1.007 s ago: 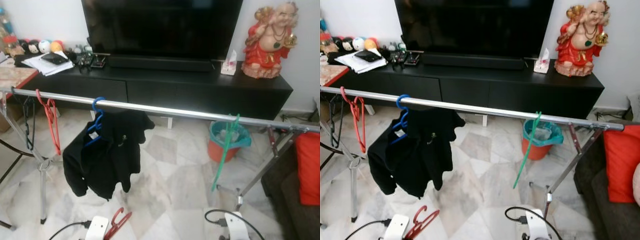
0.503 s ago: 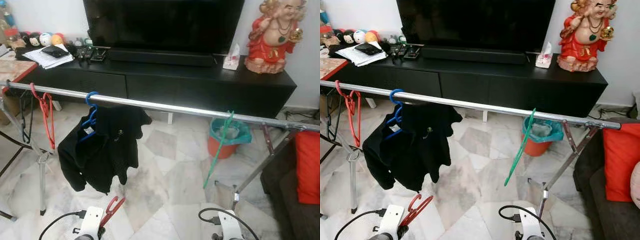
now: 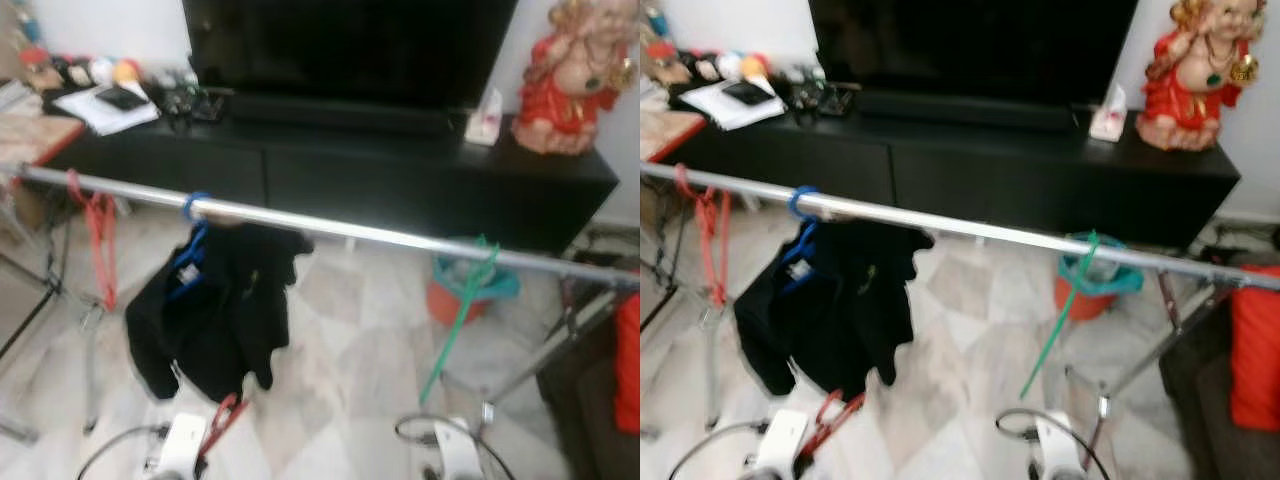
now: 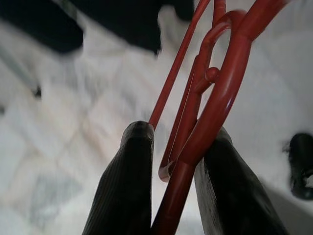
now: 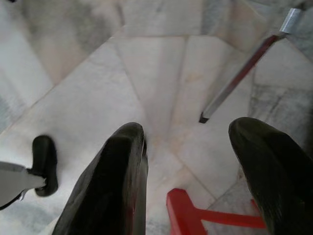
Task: Hang hanger
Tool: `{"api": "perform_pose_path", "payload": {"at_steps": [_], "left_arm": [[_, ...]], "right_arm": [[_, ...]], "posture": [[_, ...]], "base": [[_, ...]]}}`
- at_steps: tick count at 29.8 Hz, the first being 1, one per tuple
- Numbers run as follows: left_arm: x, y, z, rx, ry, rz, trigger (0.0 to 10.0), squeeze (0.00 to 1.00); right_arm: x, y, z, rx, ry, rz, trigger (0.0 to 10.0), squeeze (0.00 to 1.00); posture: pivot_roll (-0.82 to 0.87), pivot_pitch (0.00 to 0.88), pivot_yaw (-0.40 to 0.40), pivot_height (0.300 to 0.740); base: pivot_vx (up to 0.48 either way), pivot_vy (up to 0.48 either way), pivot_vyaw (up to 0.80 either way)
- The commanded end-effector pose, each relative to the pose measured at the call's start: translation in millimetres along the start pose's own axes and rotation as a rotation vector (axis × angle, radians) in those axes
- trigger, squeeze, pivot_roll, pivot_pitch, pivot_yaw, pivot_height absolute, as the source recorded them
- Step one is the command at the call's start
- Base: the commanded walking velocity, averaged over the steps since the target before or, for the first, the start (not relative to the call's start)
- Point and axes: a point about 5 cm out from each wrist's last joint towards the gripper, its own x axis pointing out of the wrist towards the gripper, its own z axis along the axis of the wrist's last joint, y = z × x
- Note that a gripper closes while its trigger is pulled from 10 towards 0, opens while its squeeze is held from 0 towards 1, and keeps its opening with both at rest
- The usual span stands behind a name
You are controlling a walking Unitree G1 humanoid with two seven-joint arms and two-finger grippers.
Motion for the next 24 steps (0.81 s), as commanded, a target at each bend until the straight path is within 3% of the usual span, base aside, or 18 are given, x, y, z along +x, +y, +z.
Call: {"api": "perform_pose_path", "payload": {"at_steps": [1, 6, 11, 16, 21, 24], "left_arm": [[1.4, -8.6, 4, 0.002, -0.016, -0.027, 10.0, 0.0], [2.0, -10.4, 8, 0.017, -0.027, -0.035, 10.0, 0.0], [2.3, -8.8, 17, 0.034, -0.09, -0.014, 10.0, 0.0], [-0.6, -3.3, 29, 0.031, -0.218, 0.015, 10.0, 0.0], [-10.5, 14.9, 42, 0.032, -0.386, 0.118, 10.0, 0.0], [-19.6, 18.1, 48, 0.036, -0.494, 0.144, 10.0, 0.0]], "right_arm": [[-0.4, -8.9, 0, -0.005, -0.002, -0.027, 10.0, 0.0], [-0.4, -8.6, 1, -0.007, -0.003, -0.028, 10.0, 0.0], [-0.4, -8.4, 1, -0.008, -0.003, -0.026, 10.0, 0.0], [-0.4, -8.5, 1, -0.011, -0.002, -0.026, 10.0, 0.0], [-0.4, -9.1, 1, -0.015, -0.001, -0.024, 10.0, 0.0], [-0.4, -9.8, 1, -0.024, 0.001, -0.022, 10.0, 0.0]], "posture": [[0.03, 0.0, -0.028, 0.74], [0.03, 0.0, -0.027, 0.74], [0.03, 0.0, -0.026, 0.74], [0.03, 0.0, -0.026, 0.74], [0.04, 0.0, -0.031, 0.74], [0.04, 0.0, -0.032, 0.74]], "base": [[0.379, 0.0, 0.0], [0.374, 0.0, 0.0], [0.0, 0.0, 0.0], [0.0, 0.0, 0.0], [0.0, 0.0, 0.0], [0.0, 0.0, 0.0]]}}
